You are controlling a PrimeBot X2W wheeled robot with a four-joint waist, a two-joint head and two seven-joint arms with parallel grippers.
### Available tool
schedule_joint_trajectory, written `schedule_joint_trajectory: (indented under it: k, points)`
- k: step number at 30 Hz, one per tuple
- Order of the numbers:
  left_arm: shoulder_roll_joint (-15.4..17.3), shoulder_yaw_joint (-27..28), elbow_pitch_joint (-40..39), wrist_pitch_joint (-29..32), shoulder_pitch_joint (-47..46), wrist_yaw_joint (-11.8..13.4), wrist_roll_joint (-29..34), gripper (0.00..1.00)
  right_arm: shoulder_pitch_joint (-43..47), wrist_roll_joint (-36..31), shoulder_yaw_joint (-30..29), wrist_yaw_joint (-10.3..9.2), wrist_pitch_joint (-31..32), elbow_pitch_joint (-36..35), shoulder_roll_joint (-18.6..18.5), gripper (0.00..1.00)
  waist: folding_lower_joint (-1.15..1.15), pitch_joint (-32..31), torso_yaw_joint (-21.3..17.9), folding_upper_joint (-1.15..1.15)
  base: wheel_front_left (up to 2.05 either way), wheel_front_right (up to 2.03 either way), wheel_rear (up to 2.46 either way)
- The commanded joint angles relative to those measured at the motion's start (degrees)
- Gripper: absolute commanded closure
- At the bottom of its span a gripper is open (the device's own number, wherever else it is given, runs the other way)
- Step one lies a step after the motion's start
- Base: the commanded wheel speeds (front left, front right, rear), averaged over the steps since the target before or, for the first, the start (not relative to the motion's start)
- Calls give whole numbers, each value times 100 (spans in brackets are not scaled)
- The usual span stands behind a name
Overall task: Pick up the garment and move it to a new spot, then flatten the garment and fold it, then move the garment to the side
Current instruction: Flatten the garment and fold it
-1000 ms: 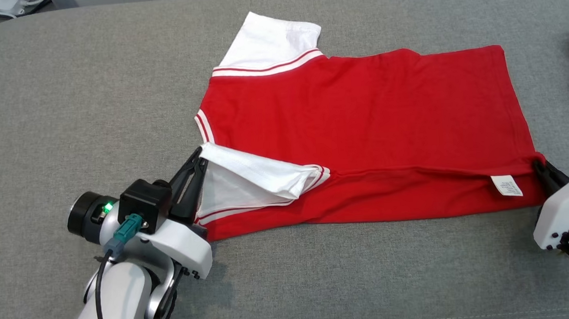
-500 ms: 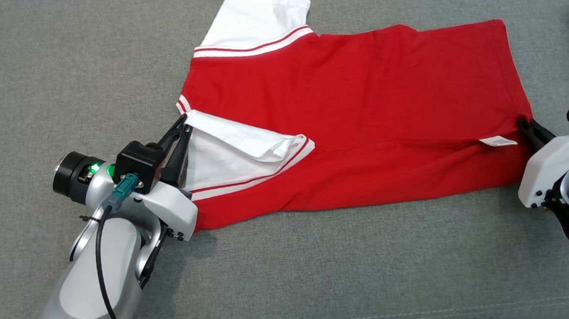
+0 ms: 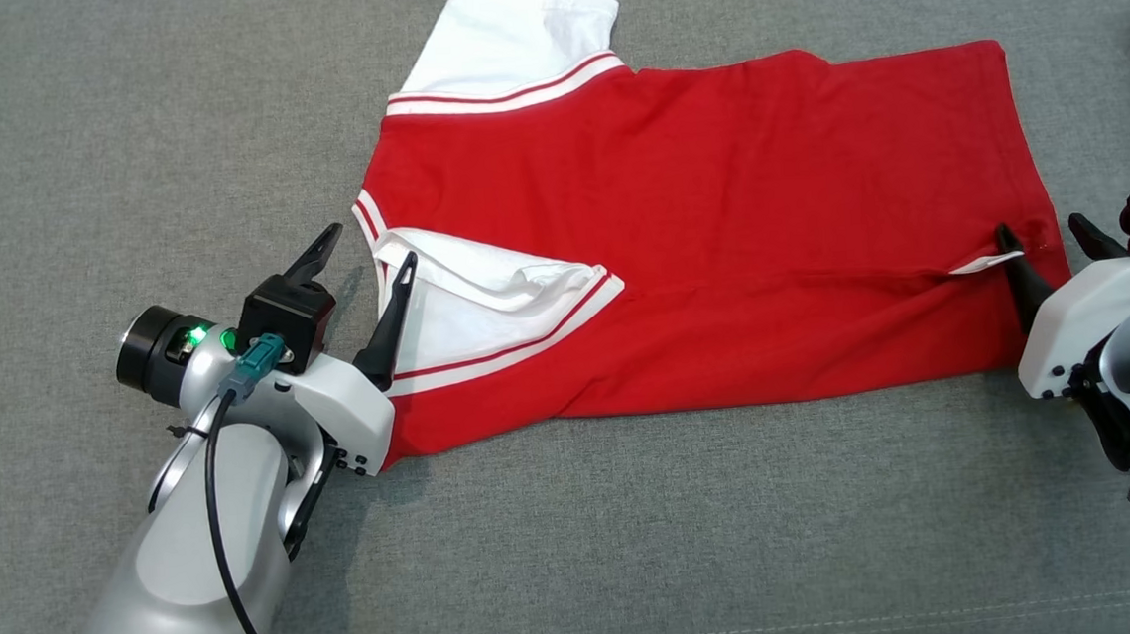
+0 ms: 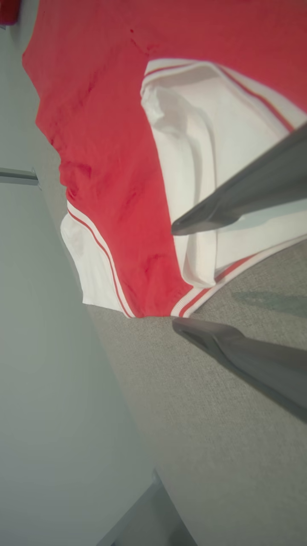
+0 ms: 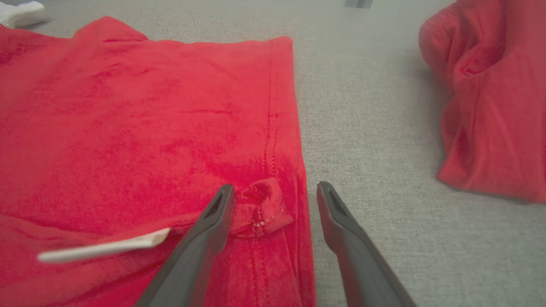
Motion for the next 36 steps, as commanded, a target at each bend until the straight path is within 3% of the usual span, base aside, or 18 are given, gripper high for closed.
schedule_joint_trajectory:
  k: [1, 8, 15, 24, 29, 36]
  points:
    - [131, 158, -62, -65, -258, 18, -22, 0, -5, -76, 97, 18, -186, -72, 22, 0, 0, -70, -19, 0, 0, 0, 0]
    - [98, 311, -183, -119, 72, 144, -256, 0, 233, -270, 268, 18, -864, -333, 230, 0, 0, -388, -93, 0, 0, 0, 0]
    - [67, 646, -847, -162, 841, 436, -591, 0, 782, -420, 301, 18, -1478, -823, 340, 0, 0, -844, -130, 0, 0, 0, 0]
    - [-31, 931, -1933, -175, 2035, 627, -871, 0, 1768, -461, -49, 18, -1586, -1830, 583, 0, 0, -1430, -146, 0, 0, 0, 0]
    - [-35, 957, -2335, -176, 2681, 721, -902, 0, 2395, -465, 128, 18, -1588, -2506, 457, 0, 0, -1747, -161, 0, 0, 0, 0]
    - [-144, 1156, -3043, -177, 3284, 837, -883, 0, 3095, -355, -154, 18, -1588, -3382, 496, 0, 0, -1958, -155, 0, 0, 0, 0]
